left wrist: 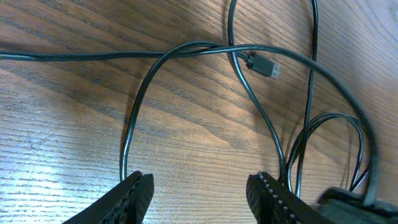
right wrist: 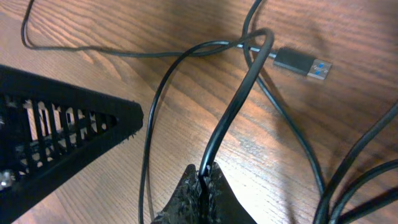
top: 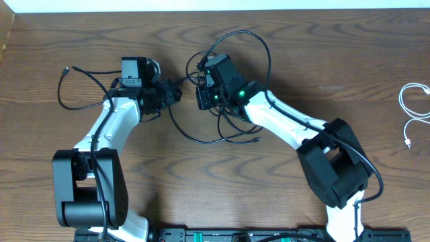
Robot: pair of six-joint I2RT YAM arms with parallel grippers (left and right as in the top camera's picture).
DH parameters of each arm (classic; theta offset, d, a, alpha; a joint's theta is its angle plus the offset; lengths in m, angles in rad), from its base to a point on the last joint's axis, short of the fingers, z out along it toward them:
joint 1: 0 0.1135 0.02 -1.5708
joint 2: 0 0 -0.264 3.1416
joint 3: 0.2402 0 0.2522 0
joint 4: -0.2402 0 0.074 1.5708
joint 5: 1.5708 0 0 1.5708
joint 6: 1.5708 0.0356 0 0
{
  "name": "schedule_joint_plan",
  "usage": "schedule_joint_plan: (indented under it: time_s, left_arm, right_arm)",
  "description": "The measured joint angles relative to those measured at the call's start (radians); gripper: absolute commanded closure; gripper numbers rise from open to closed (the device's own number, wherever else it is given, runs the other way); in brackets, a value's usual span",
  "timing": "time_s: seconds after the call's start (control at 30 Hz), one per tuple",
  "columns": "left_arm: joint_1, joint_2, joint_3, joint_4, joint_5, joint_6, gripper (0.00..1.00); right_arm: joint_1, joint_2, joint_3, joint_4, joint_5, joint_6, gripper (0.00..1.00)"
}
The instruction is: Untangle cables
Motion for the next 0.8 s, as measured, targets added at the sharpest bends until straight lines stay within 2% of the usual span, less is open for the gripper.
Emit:
schedule_joint_plan:
  time_s: [0.3,0.5,0.8]
  left_arm:
    - [0.000,0.000,0.000,0.000,0.000,0.000,0.45]
    - [0.000,0.000,0.000,0.000,0.000,0.000,0.45]
    - [0.000,0.000,0.000,0.000,0.000,0.000,0.45]
  right_arm:
    - [-0.004,-0.211,0.000,0.019,0.006,-0.050,0.99]
    - [-0.005,-0.281,0.000,0.088,0.006,-0.062,0.99]
    - [-0.005,-0.447,0.000,0.167,0.023,-0.190,0.99]
